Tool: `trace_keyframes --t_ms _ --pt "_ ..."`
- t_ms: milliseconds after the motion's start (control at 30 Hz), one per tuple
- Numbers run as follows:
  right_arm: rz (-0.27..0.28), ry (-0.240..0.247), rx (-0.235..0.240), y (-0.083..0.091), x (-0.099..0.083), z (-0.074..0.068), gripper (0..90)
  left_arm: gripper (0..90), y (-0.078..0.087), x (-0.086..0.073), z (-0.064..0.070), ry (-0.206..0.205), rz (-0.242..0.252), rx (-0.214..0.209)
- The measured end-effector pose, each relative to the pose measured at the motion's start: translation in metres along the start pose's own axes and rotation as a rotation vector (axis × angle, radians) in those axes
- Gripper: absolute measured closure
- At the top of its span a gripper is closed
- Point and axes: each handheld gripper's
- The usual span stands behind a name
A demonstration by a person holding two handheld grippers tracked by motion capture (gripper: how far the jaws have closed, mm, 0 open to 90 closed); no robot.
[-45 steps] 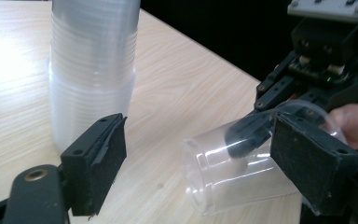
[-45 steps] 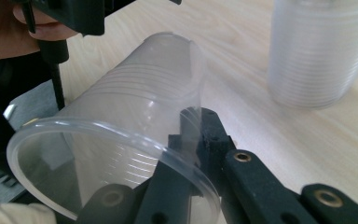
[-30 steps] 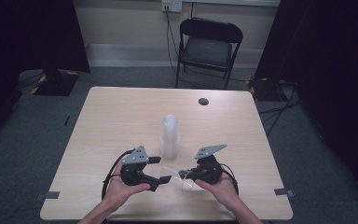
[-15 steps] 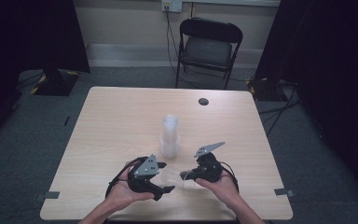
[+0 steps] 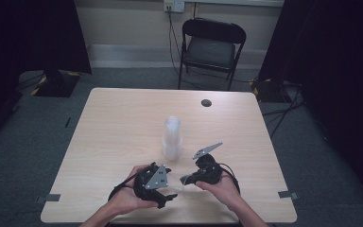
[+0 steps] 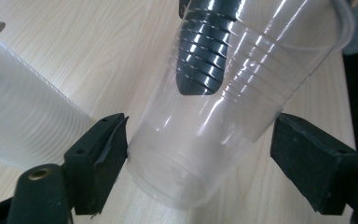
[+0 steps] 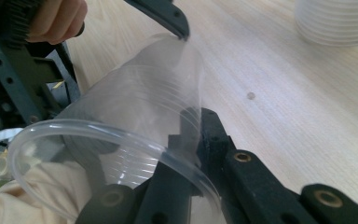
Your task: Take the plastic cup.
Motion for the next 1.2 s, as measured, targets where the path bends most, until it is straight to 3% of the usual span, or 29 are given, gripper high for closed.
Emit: trace_keyframes --t_ms 67,200,367,500,533,600,733,933,1000,1200 --pt "-0.005 -0.003 0.001 -0.002 0.000 0.000 90.0 18.4 -0.001 0.000 0.001 -0.020 -0.018 -0.002" --pt "-0.006 -0.010 0.004 -0.003 0.001 -0.001 90.0 19.5 -0.004 0.000 0.003 -0.022 -0.001 0.012" --pt "-0.005 -0.022 0.001 -0.004 0.002 -0.001 90.0 22.5 -0.007 0.002 0.007 -0.076 -0.007 0.013" --pt "-0.014 -0.024 -0.001 -0.007 0.002 -0.002 90.0 23.7 -0.011 0.005 0.012 -0.087 -0.011 0.012" --pt "-0.016 -0.023 -0.004 -0.008 0.002 -0.002 90.0 23.7 -0.011 0.005 0.012 -0.109 -0.012 0.016" --pt "-0.015 -0.031 -0.006 -0.008 0.002 -0.002 90.0 23.6 -0.012 0.005 0.013 -0.096 -0.004 0.025" --pt "-0.020 -0.033 -0.016 -0.009 0.002 -0.002 89.6 23.7 -0.014 0.007 0.014 -0.111 -0.005 0.018" --pt "-0.037 -0.058 -0.018 -0.014 0.002 -0.001 89.6 24.1 -0.018 0.015 0.022 -0.156 0.007 0.005" --pt "-0.038 -0.058 -0.020 -0.015 0.001 -0.002 89.6 23.7 -0.019 0.015 0.024 -0.142 0.022 0.015" --pt "-0.035 -0.078 -0.017 -0.016 0.001 -0.002 89.6 23.7 -0.020 0.017 0.026 -0.155 0.026 0.017"
Point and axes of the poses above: each handheld gripper's, and its own axes: y roughly backward along the jaws, x roughly out of its top, z roughly to its right, and after that the axes turned 15 degrees about z, right-handed
